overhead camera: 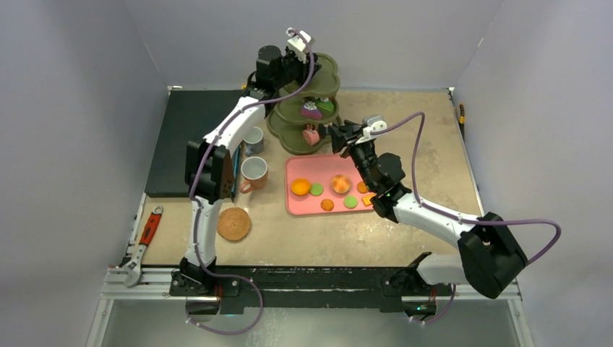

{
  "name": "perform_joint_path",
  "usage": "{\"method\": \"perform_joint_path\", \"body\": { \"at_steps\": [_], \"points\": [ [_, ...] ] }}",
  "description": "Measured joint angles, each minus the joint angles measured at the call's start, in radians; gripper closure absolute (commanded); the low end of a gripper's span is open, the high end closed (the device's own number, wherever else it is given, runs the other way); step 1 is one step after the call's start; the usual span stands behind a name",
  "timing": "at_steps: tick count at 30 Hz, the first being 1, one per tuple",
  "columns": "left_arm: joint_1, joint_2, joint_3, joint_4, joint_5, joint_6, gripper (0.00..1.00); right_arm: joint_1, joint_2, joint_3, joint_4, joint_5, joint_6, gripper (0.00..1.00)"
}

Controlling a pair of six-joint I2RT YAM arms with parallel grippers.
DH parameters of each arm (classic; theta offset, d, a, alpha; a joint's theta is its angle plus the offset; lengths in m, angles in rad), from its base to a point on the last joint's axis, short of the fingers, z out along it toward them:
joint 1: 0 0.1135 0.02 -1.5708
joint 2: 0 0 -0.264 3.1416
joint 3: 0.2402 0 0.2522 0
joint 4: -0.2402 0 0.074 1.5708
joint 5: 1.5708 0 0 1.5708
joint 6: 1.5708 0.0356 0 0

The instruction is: Serve the afternoon tea

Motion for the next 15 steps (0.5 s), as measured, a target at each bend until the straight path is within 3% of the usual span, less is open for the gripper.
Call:
{"method": "perform_joint_path", "body": {
  "at_steps": [11,13,15],
  "points": [
    [-0.017,-0.131,-0.227,0.105,-0.389,-0.077,0.97,0.0,-0.004,-0.024,-0.005,0.025,-0.005,0.5],
    [-0.019,-0.138,-0.243,0.121,-0.428,-0.077,0.79,-0.001,-0.001,-0.025,-0.005,0.025,-0.005,0.49],
    [-0.021,-0.143,-0.254,0.13,-0.452,-0.077,0.44,-0.002,0.007,-0.025,-0.006,0.025,-0.005,0.49]
  ]
}}
